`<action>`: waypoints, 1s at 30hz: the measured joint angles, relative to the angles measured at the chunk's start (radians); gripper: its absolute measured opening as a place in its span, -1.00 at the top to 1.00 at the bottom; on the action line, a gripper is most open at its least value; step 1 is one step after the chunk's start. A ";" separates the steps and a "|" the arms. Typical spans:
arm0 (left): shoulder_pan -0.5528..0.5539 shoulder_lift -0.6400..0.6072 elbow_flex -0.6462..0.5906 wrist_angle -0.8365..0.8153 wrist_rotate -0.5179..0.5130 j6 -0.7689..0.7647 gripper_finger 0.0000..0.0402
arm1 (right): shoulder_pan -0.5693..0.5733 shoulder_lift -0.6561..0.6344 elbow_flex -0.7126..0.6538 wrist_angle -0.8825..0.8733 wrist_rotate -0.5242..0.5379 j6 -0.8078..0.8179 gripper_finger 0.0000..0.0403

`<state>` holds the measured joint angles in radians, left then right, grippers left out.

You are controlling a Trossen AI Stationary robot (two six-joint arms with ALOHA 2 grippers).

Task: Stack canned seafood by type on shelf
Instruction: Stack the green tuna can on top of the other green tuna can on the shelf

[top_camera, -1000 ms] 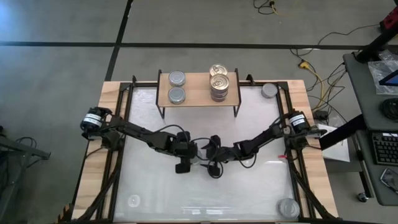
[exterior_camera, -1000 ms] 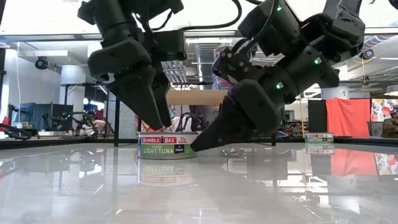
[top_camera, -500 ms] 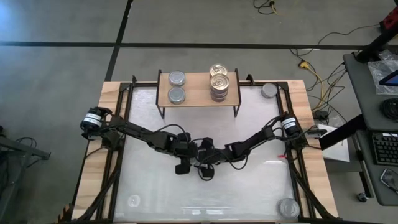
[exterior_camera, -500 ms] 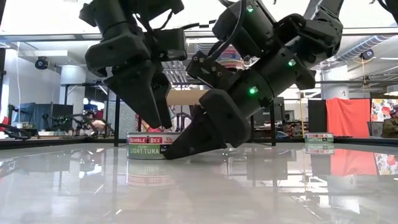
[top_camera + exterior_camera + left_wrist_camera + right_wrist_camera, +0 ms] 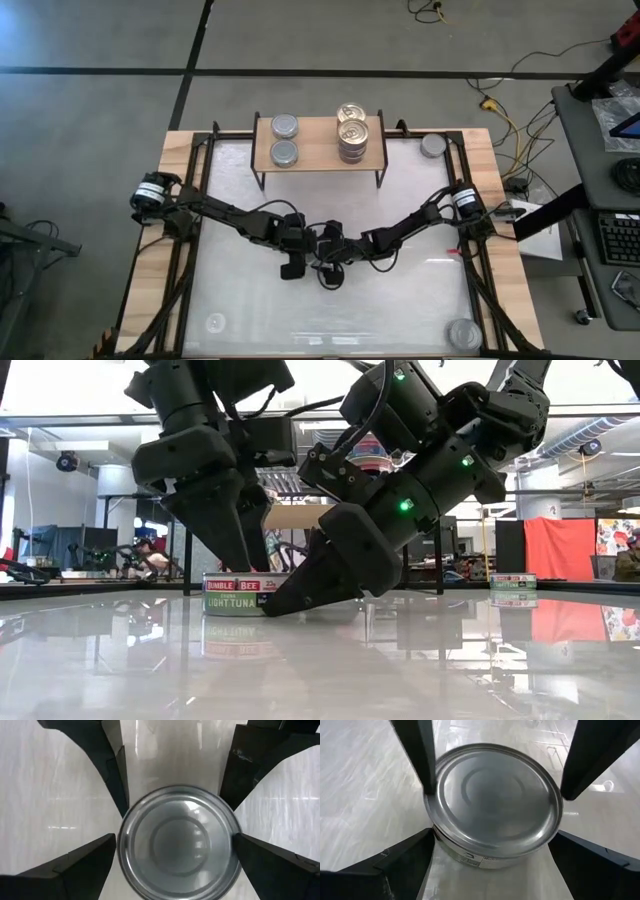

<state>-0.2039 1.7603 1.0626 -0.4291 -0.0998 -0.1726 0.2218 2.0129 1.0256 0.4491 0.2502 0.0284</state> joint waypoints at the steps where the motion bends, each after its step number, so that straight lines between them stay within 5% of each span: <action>1: 0.000 0.007 0.000 0.000 0.003 -0.002 -0.95 | 0.000 0.000 0.000 -0.001 0.001 0.004 -0.89; 17: 0.002 0.021 0.097 -0.102 0.011 0.032 -0.95 | 0.000 -0.001 0.000 -0.014 0.004 0.017 -0.89; 30: -0.009 0.016 0.077 -0.162 0.036 -0.112 -0.95 | 0.000 -0.001 0.000 -0.018 0.002 0.016 -0.89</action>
<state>-0.2131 1.7767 1.1401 -0.5914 -0.0634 -0.2844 0.2218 2.0117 1.0252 0.4311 0.2520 0.0448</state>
